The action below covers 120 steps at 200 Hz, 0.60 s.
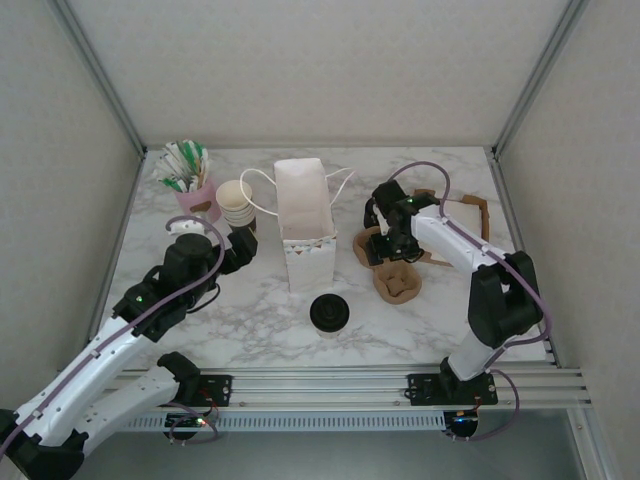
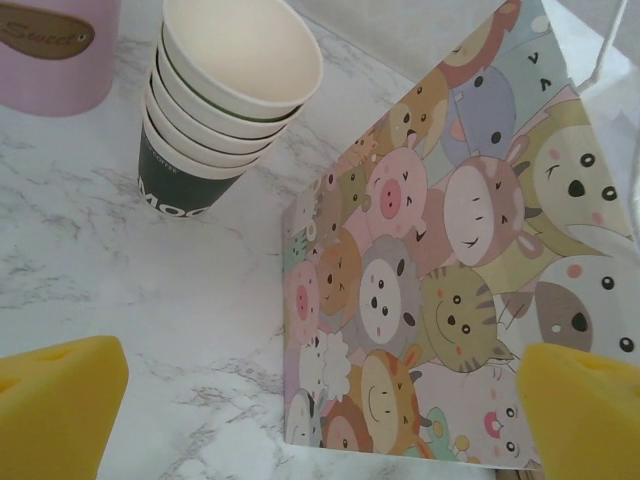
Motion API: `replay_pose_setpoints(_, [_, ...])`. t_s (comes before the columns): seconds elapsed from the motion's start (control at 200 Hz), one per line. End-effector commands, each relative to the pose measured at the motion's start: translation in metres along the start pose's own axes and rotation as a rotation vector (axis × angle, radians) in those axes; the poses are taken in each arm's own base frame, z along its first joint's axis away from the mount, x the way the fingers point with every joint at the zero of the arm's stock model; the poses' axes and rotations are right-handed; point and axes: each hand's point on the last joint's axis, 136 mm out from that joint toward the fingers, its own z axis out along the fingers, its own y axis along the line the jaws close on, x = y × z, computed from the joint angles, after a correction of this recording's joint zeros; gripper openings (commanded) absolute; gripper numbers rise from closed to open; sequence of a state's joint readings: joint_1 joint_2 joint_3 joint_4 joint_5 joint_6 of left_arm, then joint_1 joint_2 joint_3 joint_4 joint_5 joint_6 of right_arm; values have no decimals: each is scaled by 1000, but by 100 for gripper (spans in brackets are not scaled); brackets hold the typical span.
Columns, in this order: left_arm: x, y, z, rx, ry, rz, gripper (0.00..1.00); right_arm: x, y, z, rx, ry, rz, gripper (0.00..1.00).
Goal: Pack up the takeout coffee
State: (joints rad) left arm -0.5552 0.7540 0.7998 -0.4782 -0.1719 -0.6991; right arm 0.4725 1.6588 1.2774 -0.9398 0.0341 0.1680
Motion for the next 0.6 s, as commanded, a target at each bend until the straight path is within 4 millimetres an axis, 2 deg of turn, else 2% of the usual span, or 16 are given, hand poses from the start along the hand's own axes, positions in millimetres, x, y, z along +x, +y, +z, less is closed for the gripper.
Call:
replay_pose_setpoints(0.0, [-3,-1,0,19,-15,-2,100,-2,-7,-1,36,14,10,63])
replay_pose_setpoints(0.16, [-2,0,2,25,-22,-8,100,-1,-8,8,43,42,5,59])
replay_pose_setpoints(0.596, [2,5,8,4,-17,-3,100,-4,0,12,-1,45,1,55])
